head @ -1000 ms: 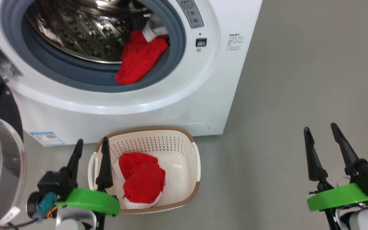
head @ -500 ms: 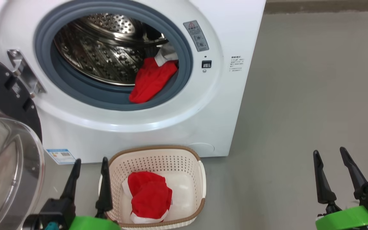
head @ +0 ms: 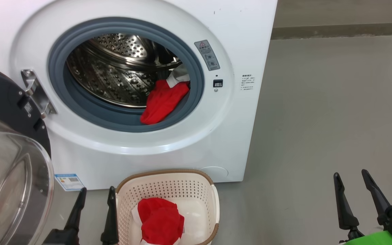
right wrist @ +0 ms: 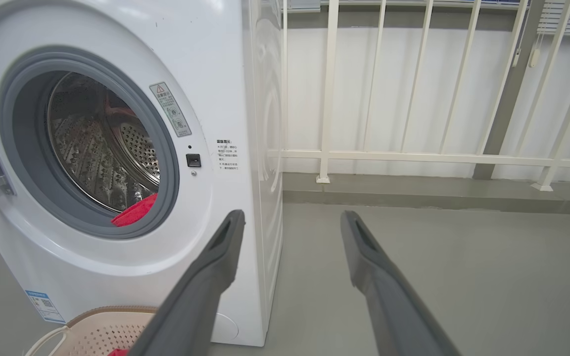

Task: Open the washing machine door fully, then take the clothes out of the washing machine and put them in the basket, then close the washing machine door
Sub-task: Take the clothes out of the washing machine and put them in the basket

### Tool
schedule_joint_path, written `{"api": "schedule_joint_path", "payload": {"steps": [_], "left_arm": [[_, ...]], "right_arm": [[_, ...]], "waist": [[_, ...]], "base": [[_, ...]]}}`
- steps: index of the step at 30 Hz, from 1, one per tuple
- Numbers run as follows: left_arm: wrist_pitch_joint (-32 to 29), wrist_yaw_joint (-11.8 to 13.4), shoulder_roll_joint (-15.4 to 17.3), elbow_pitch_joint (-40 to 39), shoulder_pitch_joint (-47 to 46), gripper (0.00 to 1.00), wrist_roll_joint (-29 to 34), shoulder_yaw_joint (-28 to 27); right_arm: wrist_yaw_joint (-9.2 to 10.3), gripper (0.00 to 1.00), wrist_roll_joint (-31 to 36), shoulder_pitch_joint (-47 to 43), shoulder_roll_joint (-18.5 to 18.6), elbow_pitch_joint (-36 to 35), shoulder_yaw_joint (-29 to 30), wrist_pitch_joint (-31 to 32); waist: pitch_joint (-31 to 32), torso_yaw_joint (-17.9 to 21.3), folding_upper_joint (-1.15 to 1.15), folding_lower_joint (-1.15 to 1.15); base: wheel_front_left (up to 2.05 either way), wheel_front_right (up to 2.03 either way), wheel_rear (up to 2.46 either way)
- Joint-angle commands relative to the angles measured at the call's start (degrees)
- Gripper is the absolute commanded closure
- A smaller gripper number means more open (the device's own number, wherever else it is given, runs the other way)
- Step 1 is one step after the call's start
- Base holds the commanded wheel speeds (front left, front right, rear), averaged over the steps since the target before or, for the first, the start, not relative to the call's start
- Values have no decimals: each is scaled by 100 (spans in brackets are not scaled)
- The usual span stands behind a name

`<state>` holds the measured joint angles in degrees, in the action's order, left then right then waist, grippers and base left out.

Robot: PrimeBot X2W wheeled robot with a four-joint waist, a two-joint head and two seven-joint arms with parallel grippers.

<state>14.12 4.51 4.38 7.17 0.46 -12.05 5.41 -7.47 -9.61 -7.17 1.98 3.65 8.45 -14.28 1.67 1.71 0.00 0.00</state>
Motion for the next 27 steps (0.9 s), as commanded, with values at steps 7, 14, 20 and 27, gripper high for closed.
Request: {"api": "schedule_joint_path", "payload": {"steps": [7,14,20,27], "left_arm": [[-55,6,130,-233,25,0,27,-159],[-98,25,147,-290,44,0,-17,-127],[-151,18,154,-293,21,0,-70,-93],[-200,0,116,-284,-177,0,-153,-7]], "right_arm": [[-2,0,-16,-20,89,-182,-158,-4],[-2,0,-14,-57,89,-251,-149,23],[-2,0,-9,-36,89,-299,-171,44],[-2,0,-11,40,89,-348,-214,72]], "waist": [[69,44,0,0],[40,40,0,0],[-26,49,0,0],[-294,67,0,0]], "base": [[0,0,0],[0,0,0],[0,0,0],[0,0,0]]}}
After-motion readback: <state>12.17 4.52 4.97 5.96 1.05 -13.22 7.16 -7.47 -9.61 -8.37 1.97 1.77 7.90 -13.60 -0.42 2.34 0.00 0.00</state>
